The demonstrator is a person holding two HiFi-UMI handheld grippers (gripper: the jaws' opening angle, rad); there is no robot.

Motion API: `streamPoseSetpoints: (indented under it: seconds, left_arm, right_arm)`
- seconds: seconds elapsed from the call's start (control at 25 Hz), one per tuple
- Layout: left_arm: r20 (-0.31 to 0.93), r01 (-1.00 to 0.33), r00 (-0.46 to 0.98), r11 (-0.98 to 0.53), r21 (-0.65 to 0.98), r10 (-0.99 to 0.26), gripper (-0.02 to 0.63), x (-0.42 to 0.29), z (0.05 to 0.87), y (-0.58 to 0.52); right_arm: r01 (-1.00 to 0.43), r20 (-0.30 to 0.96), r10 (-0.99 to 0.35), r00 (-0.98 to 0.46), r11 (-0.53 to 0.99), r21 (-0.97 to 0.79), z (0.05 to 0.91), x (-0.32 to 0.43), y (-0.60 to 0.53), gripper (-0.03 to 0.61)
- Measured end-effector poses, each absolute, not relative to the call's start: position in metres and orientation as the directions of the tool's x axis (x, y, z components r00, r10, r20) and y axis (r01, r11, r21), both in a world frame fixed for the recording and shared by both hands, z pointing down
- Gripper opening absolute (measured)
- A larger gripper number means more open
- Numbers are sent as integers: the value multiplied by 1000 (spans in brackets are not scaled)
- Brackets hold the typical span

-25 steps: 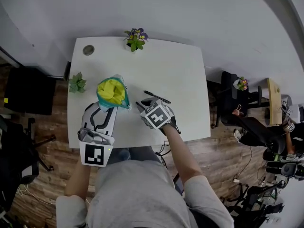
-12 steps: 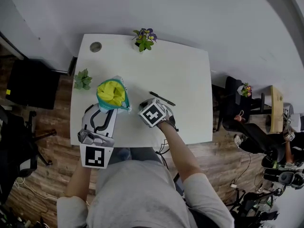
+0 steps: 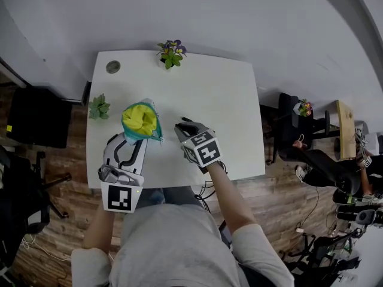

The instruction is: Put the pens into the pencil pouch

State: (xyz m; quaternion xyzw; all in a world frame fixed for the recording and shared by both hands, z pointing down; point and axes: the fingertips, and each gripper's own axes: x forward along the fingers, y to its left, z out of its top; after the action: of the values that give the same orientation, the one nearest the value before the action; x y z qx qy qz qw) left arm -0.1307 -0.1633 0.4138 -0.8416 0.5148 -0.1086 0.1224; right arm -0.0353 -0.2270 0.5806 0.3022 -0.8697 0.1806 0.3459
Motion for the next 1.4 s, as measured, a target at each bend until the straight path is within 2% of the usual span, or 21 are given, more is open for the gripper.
streamPoseSetpoints:
  seconds: [0.4,0.72,1.0,1.2,1.4]
  left_arm:
    - [40,-798,521,-504,-331,-852,86,-98,410,-164]
    - [27,-763,583,-559,-325,-812,86,-66,408,-164]
    - [27,-741,616,-590,-321,-788,86,-48,407,-163]
    - [34,-732,629,-606,-312,-777,86,-45,409,-161]
    - [29,-720,645,-621,-309,-763,86,-40,407,-155]
  right_arm:
    - [-753,372,-665,-648,634,-179,477,0,-225,52]
    - [-764,95,-762,-641,620,-179,387,29,-212,52]
    - [-735,-132,-753,-644,657,-164,313,35,-201,52]
    - [-667,-304,-680,-667,727,-162,257,21,-193,52]
    - [-600,-386,-602,-699,787,-143,236,-1,-188,52]
